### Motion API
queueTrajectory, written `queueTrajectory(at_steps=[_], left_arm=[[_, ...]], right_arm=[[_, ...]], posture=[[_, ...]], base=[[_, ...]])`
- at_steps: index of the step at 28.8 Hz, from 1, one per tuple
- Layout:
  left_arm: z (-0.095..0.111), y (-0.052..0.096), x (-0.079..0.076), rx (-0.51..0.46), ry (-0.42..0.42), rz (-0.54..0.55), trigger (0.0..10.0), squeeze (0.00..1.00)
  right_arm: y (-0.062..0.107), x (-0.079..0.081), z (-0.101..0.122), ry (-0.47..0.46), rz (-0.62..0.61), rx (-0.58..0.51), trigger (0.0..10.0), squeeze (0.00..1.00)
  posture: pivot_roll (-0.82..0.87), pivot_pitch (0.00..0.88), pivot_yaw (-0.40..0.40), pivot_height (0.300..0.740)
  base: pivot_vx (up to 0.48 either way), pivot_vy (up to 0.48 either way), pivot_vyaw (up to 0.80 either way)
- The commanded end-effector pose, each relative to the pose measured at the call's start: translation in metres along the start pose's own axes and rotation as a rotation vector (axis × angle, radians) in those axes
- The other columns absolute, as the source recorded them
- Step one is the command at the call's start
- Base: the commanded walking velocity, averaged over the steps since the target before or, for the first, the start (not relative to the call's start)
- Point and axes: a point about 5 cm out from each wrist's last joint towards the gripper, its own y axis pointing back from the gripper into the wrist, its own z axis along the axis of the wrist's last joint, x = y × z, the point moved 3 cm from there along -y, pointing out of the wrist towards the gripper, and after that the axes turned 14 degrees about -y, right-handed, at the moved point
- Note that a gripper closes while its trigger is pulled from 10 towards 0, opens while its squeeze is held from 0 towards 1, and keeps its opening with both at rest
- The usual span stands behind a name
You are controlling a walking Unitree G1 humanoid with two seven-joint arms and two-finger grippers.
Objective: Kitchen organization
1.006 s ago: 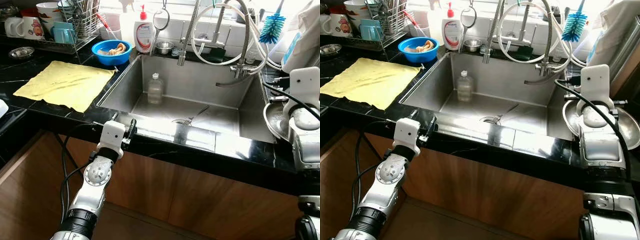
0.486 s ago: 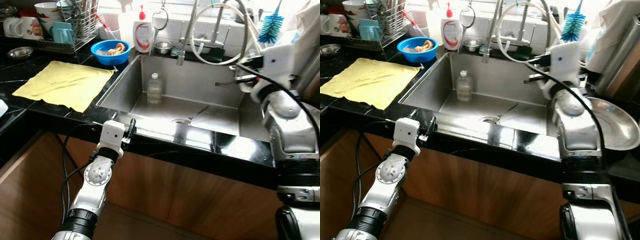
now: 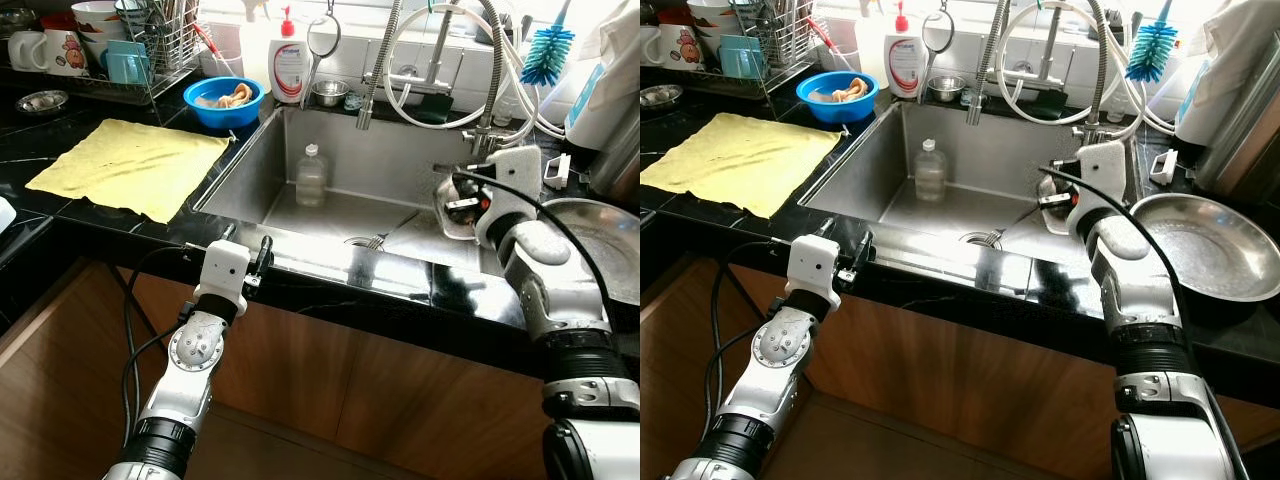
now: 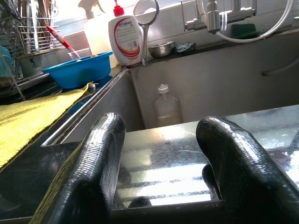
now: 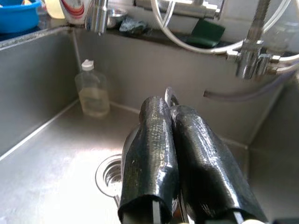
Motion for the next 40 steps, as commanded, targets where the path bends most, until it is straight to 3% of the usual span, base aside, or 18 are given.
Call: queueTrajectory(at_steps=[1, 23, 24, 25, 26, 39, 40], left_arm=[[-0.018, 0.009, -0.004, 0.089, -0.004, -0.020, 10.0, 0.00], [-0.018, 0.010, -0.004, 0.090, -0.001, -0.019, 10.0, 0.00], [-0.018, 0.010, -0.004, 0.091, -0.001, -0.019, 10.0, 0.00], [-0.018, 0.010, -0.005, 0.091, -0.001, -0.020, 10.0, 0.00], [-0.018, 0.010, -0.005, 0.092, -0.001, -0.020, 10.0, 0.00], [-0.019, 0.011, -0.006, 0.097, -0.002, -0.025, 10.0, 0.00], [-0.019, 0.010, -0.005, 0.097, -0.002, -0.024, 10.0, 0.00]], right_arm=[[0.000, -0.001, 0.001, -0.015, 0.003, -0.017, 10.0, 0.00], [-0.010, -0.005, -0.015, -0.013, 0.004, 0.007, 10.0, 0.00], [-0.010, -0.006, -0.014, -0.014, -0.001, 0.003, 10.0, 0.36], [-0.010, -0.006, -0.015, -0.020, -0.004, 0.001, 10.0, 0.36], [-0.010, -0.007, -0.015, -0.020, -0.006, 0.002, 10.0, 1.00], [-0.010, -0.008, -0.015, 0.002, -0.029, -0.015, 10.0, 1.00], [-0.010, -0.007, -0.012, 0.015, -0.036, -0.030, 10.0, 0.27]], posture=[[0.01, 0.000, -0.039, 0.740], [0.02, 0.000, -0.043, 0.740], [0.02, 0.000, -0.043, 0.740], [0.02, 0.000, -0.043, 0.740], [0.02, 0.000, -0.043, 0.740], [0.02, 0.000, -0.042, 0.740], [0.02, 0.000, -0.041, 0.740]], base=[[0.000, 0.000, 0.00], [0.000, 0.000, 0.00], [0.000, 0.000, 0.00], [0.000, 0.000, 0.00], [0.000, 0.000, 0.00], [0.000, 0.000, 0.00], [0.000, 0.000, 0.00]])
